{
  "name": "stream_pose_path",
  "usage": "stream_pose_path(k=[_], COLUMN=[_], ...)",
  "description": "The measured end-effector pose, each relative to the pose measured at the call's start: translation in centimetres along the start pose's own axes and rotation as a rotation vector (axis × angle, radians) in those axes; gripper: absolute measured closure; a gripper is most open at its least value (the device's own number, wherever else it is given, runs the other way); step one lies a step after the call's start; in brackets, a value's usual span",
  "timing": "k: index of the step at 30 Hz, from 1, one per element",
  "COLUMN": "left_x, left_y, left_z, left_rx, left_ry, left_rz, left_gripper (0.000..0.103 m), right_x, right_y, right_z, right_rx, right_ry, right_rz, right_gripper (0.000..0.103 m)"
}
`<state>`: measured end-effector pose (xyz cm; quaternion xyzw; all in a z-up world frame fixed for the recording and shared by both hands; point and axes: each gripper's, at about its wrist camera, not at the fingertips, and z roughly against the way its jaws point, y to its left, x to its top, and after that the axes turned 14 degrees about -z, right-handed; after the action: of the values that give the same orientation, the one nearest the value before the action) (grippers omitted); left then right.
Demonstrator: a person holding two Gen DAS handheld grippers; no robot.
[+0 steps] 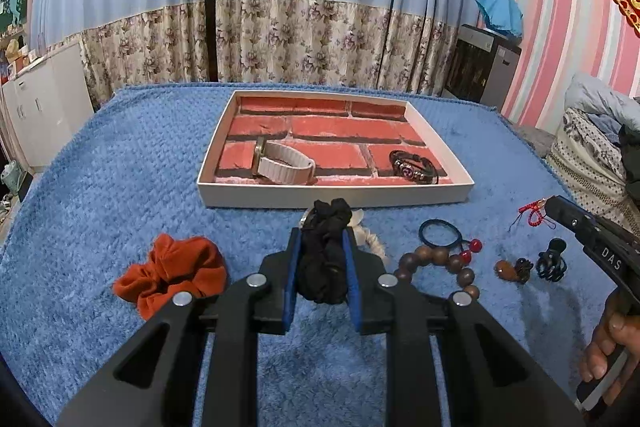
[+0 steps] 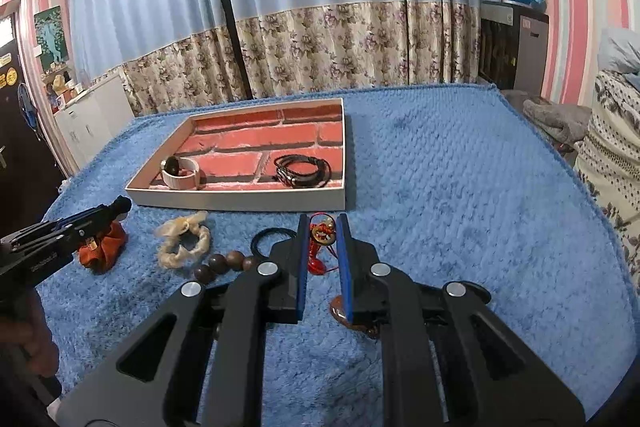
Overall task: Organize jewelry
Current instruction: 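Carry the black scrunchie with the left gripper while the right gripper carries the pendant into the tray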
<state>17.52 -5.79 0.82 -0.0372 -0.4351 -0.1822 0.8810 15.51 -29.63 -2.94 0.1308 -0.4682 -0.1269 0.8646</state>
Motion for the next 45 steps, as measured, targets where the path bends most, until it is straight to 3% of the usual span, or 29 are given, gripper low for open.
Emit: stream_pose_path(k=[10,22,34,45], left_x=[3.5,8.7,12.5,11.1], left_y=[0.2,1.6,3.8,6.2], left_z=[1.6,0.2,-5.3,-13.1], left_rx=[0.023,0.07,0.095,0.112], left_ry=[-0.075,-0.13,-0.106,-0.01], left_rz=[-0.024,-0.062,-0.051,-0.025], left_gripper=[0.082,0.082,0.082,0.082], right_x=[3.2,7.8,13.1,13.4], right_y=[1.8,4.2,5.3,5.4], right_z=[1.6,-0.6,-6.5,-13.9], right_rx=[0.028,0.033,0.09,0.039], right_ry=[-0.073,-0.114,-0.09,-0.003], right_rz=[0.035,0.072,0.055,0.054], right_gripper=[0.089,0.089,0.089,0.089])
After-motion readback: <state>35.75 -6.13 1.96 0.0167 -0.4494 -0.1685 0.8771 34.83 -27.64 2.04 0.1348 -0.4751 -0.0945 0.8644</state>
